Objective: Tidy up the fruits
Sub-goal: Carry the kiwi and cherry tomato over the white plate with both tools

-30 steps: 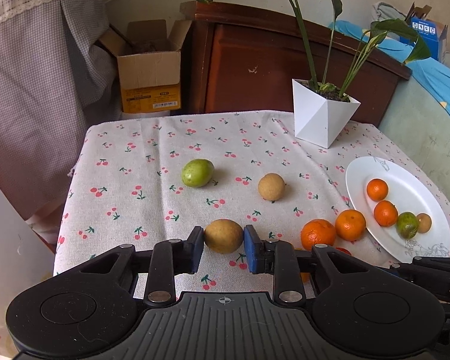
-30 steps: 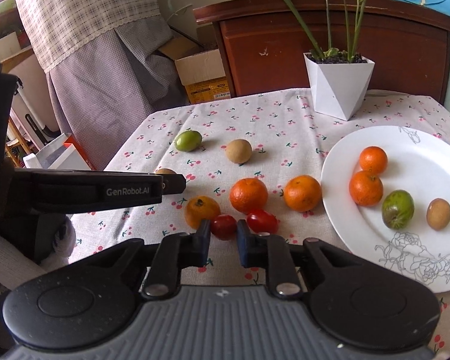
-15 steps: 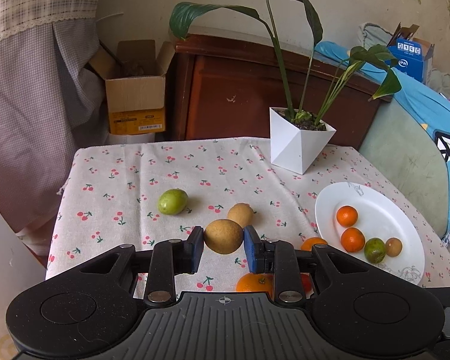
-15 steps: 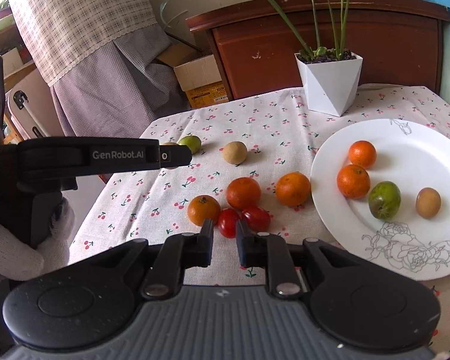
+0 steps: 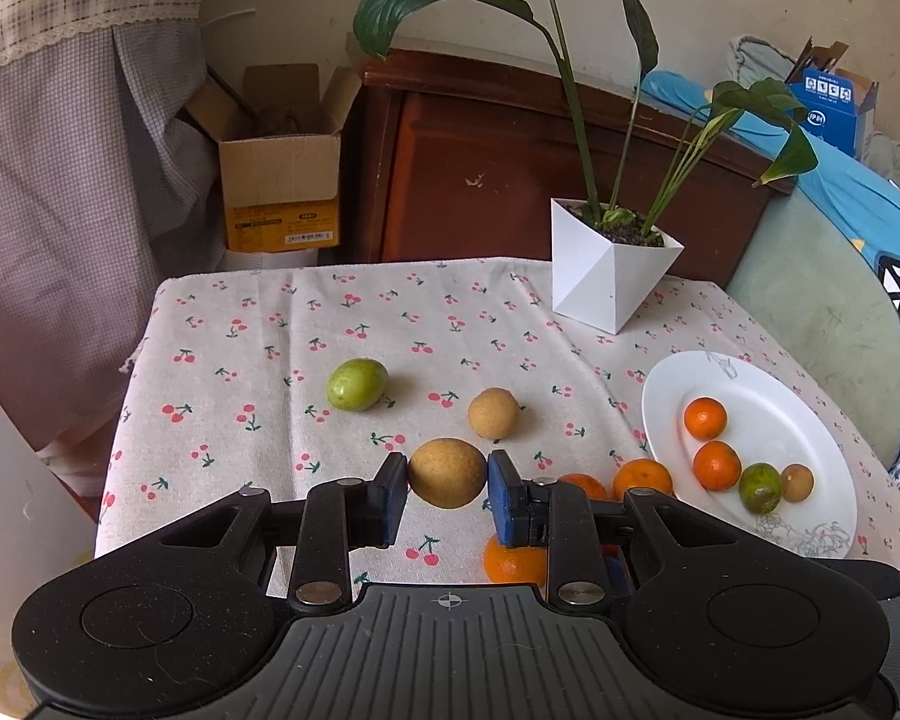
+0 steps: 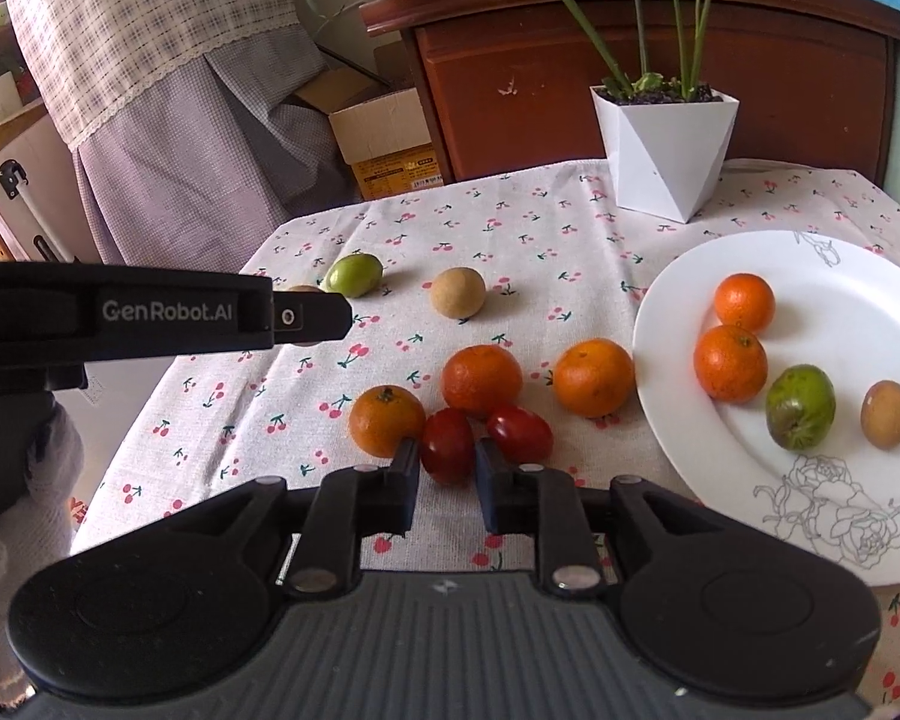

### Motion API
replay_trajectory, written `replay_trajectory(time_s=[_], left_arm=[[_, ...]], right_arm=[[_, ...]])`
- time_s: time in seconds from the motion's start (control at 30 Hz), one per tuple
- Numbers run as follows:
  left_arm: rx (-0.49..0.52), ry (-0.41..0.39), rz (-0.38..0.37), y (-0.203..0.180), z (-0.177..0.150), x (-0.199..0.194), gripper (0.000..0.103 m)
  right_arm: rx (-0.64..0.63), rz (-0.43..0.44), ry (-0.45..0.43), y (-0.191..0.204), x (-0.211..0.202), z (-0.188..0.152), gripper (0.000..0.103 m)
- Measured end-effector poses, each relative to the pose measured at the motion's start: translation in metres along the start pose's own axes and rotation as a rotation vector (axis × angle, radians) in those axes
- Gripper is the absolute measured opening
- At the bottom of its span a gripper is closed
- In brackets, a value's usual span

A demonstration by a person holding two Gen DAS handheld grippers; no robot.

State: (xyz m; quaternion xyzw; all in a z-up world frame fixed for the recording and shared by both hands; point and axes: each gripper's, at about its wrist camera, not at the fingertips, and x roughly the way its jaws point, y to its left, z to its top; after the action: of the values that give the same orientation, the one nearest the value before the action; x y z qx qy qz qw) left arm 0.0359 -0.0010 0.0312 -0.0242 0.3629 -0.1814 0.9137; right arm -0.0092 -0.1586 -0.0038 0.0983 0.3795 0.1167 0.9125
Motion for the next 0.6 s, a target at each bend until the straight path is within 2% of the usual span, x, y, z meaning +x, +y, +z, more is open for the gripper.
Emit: replay_trajectory(time_s=[0.13,0.3,0.6], left_arm=[[0.001,-0.007,-0.004,-0.003,0.001,-0.001,0.026],[-0.002,-0.023,-0.029,-0.012,0.006,-0.003,0.026],[0.022,-0.041,-0.107,-0.049,0.015,0.000,0.026]], right_arm=[[-0.008,-0.005,0.002,0.001,-0.004,0.002,0.019],[-0.013,-0.012,-0.041,-0.002,-0.025,0.010,0.019],[0.073,-0.096,-0.121,-0.053,-0.072,0.028,0.019]])
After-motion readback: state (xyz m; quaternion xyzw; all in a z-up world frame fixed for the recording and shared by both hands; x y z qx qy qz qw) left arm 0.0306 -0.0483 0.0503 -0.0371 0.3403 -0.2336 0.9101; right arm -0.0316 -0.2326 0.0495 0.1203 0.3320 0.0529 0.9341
